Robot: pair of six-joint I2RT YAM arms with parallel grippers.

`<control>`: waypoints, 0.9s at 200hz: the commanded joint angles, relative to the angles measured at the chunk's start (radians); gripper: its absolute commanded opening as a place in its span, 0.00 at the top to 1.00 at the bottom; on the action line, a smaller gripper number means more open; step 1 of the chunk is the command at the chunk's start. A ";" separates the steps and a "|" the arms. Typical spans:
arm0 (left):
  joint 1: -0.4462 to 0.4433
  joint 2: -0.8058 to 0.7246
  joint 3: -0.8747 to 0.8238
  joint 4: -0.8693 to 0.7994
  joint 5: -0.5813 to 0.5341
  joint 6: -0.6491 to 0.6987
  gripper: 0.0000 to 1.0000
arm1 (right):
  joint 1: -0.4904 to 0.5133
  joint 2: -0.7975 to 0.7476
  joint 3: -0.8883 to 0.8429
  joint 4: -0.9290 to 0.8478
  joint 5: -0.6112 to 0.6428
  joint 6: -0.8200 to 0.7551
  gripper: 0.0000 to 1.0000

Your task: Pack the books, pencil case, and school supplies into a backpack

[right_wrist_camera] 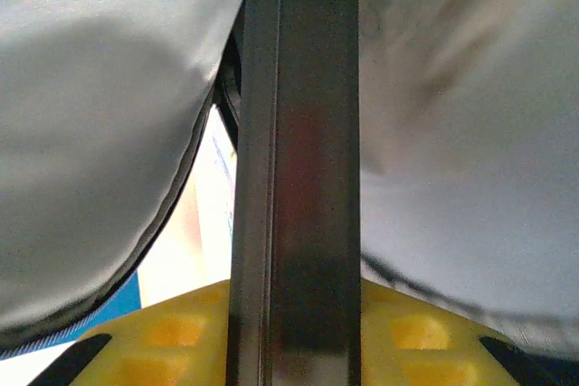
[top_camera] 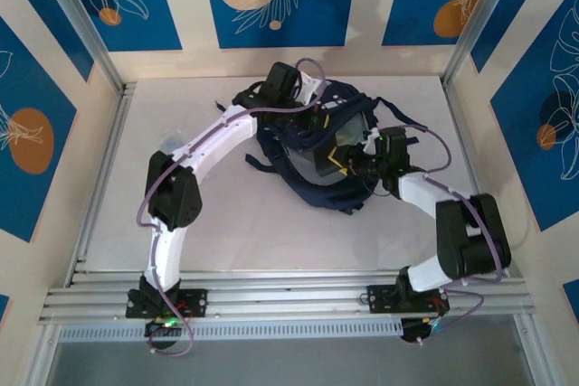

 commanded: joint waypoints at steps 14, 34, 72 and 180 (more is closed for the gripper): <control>-0.020 -0.025 0.075 0.030 0.120 0.066 1.00 | 0.012 0.162 0.073 0.315 0.023 0.072 0.83; -0.026 -0.031 0.079 0.018 0.138 0.090 1.00 | 0.016 0.288 0.122 0.388 0.036 0.143 0.82; -0.033 -0.039 0.078 0.000 0.150 0.109 1.00 | 0.031 0.463 0.193 0.523 0.096 0.267 0.76; -0.033 -0.080 -0.005 0.016 -0.135 0.056 1.00 | 0.018 -0.097 0.059 -0.313 0.273 -0.118 0.25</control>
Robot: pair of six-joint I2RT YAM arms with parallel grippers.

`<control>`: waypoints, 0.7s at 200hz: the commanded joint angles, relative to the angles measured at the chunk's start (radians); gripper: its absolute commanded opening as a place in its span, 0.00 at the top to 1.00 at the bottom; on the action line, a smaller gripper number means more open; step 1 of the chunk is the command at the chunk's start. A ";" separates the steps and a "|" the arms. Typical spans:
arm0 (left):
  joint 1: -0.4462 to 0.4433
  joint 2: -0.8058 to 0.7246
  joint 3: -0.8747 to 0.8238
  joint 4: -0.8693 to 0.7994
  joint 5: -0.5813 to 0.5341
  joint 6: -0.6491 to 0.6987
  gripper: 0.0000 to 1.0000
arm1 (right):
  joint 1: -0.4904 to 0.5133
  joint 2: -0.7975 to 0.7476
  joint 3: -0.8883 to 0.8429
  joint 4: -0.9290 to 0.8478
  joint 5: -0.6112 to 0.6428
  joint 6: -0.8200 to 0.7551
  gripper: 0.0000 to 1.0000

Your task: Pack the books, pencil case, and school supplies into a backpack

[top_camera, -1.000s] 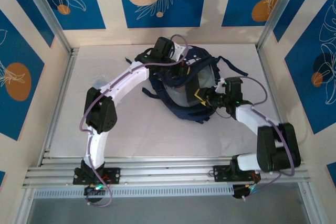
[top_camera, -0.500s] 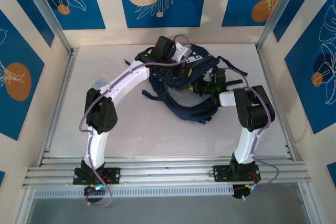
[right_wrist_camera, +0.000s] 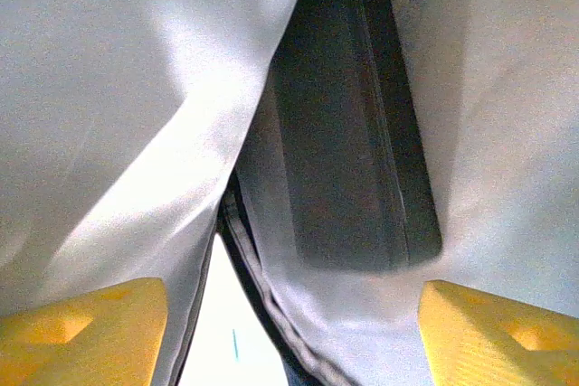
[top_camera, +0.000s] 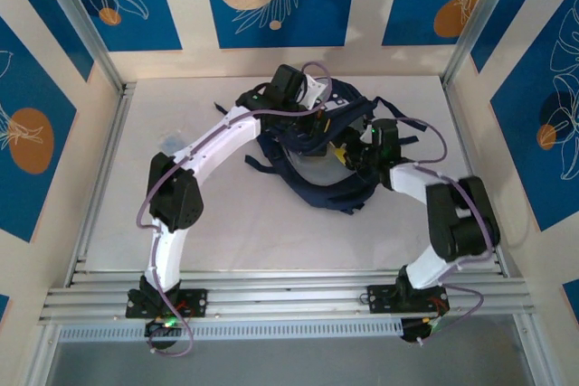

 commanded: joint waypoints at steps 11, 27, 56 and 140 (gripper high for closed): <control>-0.006 -0.085 -0.036 0.080 -0.051 -0.019 1.00 | -0.018 -0.209 -0.010 -0.463 0.085 -0.243 0.24; -0.006 -0.098 -0.076 0.096 -0.069 -0.026 1.00 | -0.035 -0.305 0.007 -0.642 0.133 -0.336 0.23; -0.010 -0.127 -0.152 0.122 -0.070 -0.045 1.00 | -0.067 -0.455 0.036 -0.868 0.264 -0.442 0.12; 0.163 -0.430 -0.613 0.218 -0.338 -0.204 0.11 | -0.140 -0.565 0.063 -0.807 0.159 -0.459 0.00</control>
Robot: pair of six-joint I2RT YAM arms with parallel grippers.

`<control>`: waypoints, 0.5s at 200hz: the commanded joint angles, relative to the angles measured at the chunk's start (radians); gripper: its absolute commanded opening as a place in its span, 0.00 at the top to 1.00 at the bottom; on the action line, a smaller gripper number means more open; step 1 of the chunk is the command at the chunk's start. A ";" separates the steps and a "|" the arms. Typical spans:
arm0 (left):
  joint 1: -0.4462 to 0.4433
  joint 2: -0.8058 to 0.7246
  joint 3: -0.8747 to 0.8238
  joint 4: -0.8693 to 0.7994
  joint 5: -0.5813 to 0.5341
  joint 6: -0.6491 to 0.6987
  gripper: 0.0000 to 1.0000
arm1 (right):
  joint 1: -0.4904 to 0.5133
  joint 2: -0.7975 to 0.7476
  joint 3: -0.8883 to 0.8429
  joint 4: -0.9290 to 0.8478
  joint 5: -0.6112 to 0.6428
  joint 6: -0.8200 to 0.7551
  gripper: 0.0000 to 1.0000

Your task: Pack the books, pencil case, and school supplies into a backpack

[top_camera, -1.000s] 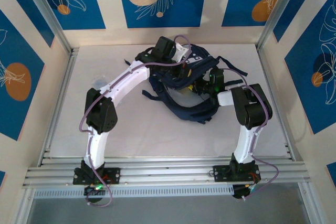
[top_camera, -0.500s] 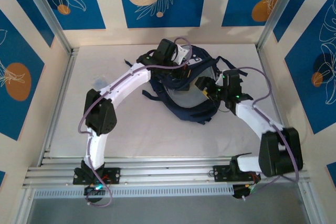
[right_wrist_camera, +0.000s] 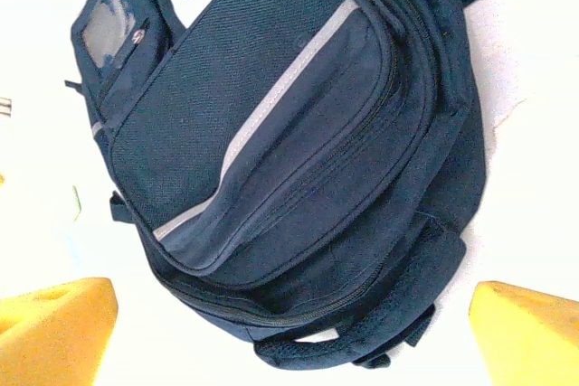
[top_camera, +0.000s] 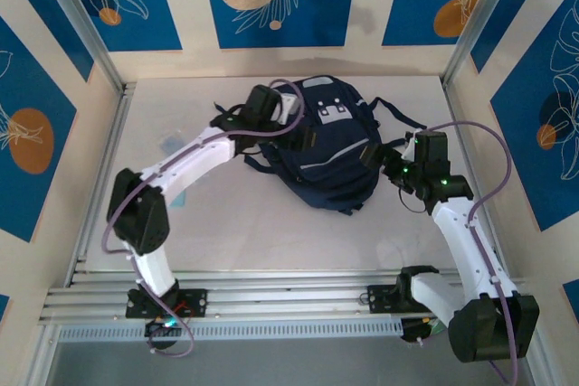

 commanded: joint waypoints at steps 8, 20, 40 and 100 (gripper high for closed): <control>0.134 -0.119 -0.149 0.045 -0.132 -0.082 0.10 | 0.007 -0.017 0.002 0.032 -0.052 -0.010 0.01; 0.191 -0.154 -0.206 0.050 -0.152 -0.093 0.10 | 0.012 -0.016 -0.007 0.044 -0.053 -0.004 0.00; 0.290 -0.179 -0.296 0.078 -0.188 -0.114 0.10 | 0.018 -0.016 -0.022 0.060 -0.055 0.001 0.00; 0.542 -0.078 -0.325 0.085 -0.252 -0.153 0.09 | 0.025 -0.030 -0.057 0.055 -0.049 -0.014 0.00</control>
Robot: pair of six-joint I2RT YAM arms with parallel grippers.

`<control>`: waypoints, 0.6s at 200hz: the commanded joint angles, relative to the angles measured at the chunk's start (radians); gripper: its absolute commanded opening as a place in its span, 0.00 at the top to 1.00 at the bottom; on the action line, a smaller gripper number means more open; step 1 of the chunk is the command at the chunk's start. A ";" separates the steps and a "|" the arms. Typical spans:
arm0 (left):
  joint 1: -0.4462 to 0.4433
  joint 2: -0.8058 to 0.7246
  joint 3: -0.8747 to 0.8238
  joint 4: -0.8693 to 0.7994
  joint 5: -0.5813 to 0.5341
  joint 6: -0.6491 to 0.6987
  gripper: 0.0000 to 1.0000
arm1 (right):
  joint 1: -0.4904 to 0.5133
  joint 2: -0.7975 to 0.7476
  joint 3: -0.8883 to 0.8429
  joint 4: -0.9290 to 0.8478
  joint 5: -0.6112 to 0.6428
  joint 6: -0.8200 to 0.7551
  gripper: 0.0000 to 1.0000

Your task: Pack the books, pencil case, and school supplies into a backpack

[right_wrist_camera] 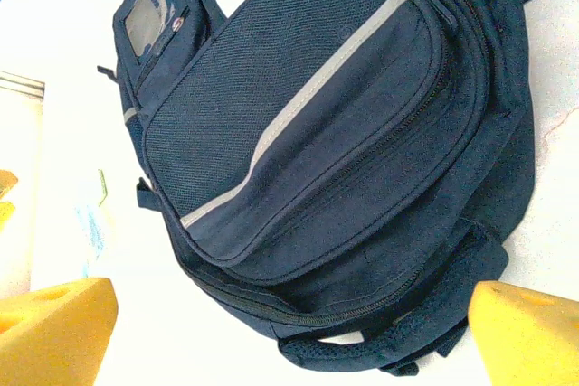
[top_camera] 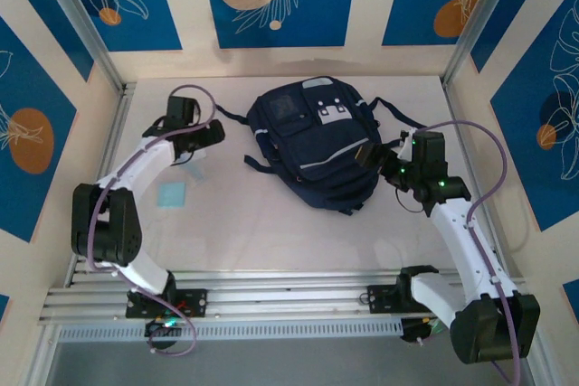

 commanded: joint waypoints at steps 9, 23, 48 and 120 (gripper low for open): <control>0.089 0.077 0.020 0.004 -0.068 -0.028 0.09 | 0.005 -0.031 -0.041 0.003 -0.012 -0.011 0.01; 0.119 0.126 0.061 -0.026 -0.082 -0.028 0.09 | 0.005 -0.040 -0.057 0.007 -0.009 -0.007 0.00; 0.151 0.215 0.139 -0.086 -0.084 -0.038 0.09 | 0.005 -0.054 -0.075 0.012 -0.005 -0.005 0.01; 0.161 0.389 0.243 -0.160 -0.110 -0.087 0.09 | 0.004 -0.058 -0.083 0.005 0.013 -0.012 0.01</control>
